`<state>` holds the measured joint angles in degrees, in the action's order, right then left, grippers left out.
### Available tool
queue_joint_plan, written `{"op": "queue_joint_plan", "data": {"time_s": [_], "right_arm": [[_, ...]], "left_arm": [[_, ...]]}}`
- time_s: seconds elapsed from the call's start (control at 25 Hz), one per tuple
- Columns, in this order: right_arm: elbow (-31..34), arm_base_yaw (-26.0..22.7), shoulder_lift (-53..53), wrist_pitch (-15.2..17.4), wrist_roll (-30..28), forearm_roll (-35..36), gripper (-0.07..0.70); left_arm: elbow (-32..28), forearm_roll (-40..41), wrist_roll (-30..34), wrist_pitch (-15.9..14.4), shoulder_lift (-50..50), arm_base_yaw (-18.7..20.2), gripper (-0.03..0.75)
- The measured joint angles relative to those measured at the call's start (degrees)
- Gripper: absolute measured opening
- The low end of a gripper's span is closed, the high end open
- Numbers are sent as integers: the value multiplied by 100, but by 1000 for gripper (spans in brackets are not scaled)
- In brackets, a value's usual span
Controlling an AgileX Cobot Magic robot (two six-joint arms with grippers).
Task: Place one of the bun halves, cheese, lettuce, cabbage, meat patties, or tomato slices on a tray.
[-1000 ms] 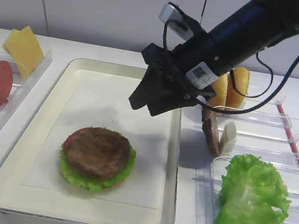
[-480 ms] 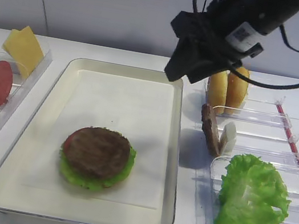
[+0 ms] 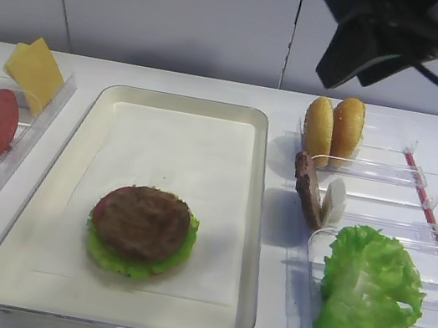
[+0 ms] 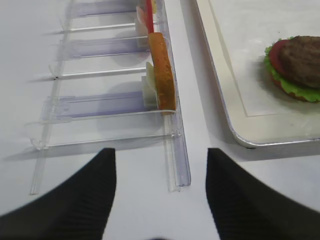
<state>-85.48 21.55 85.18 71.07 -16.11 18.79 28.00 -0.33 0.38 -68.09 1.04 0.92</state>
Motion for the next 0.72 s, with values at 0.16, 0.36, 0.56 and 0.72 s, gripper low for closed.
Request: {"op": "queue_joint_plan", "data": {"time_s": [0.16,0.36,0.56,0.72], "right_arm": [[12,0,-414,37,216,-181,365],[459,0,-1133,50,375,-216,364],[1292,0,-2070,-110,411,-224,339],[2029,0,-2872,-331,425,-240,306]], "left_arm": [[0,0,0,0,0,0,409],[0,0,0,0,0,0,409],[0,0,0,0,0,0,408],[0,0,0,0,0,0,408]]}}
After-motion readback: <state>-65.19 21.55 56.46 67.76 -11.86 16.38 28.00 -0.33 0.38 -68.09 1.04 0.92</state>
